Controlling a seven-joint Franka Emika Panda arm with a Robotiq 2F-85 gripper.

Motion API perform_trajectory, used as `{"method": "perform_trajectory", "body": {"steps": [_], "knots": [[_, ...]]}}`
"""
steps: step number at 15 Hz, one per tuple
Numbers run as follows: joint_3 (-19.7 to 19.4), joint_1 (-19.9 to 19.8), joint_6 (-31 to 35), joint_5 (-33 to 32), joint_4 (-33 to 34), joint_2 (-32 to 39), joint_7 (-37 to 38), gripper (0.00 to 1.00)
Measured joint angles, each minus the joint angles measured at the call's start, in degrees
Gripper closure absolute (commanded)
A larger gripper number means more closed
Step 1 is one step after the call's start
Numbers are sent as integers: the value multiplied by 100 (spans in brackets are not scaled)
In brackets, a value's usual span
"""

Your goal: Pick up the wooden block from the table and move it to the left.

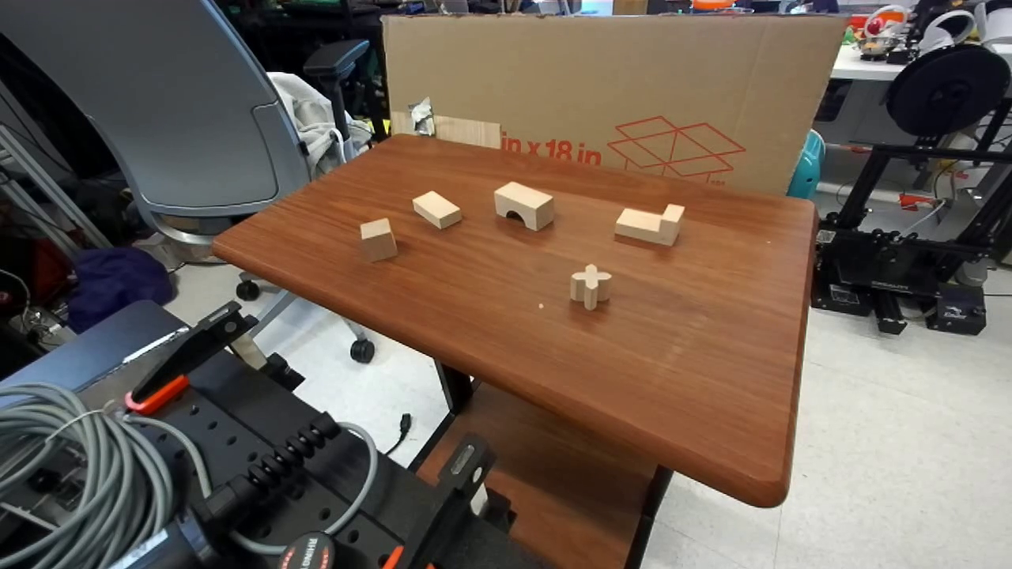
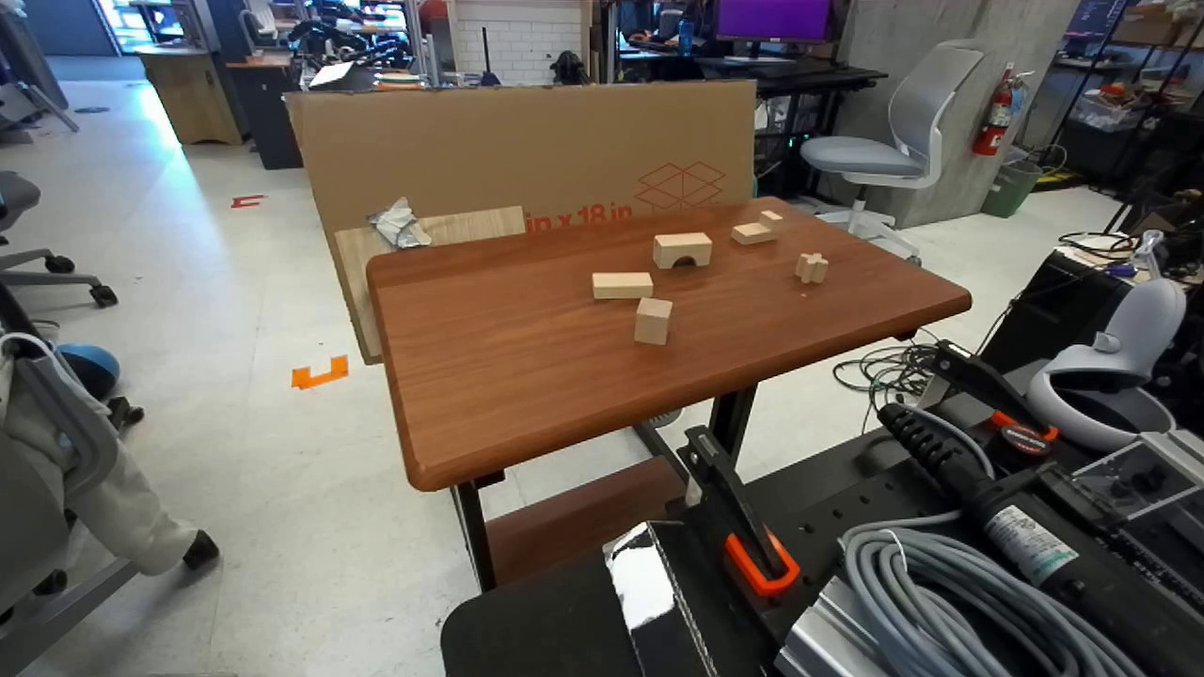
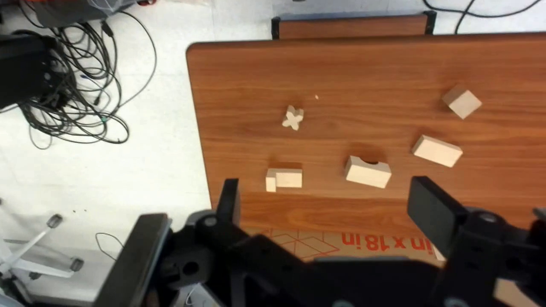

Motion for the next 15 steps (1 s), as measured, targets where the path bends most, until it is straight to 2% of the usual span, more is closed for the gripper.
{"method": "perform_trajectory", "body": {"steps": [4,9,12,15], "knots": [[-124,282,710,1011,612,1210,-459,0],[-94,397,843,2144,1556,2743,-1152,0],[27,357,823,2595,2090,3531,-1479,0],[207,255,777,2660,2542,4189,-1530,0]]}}
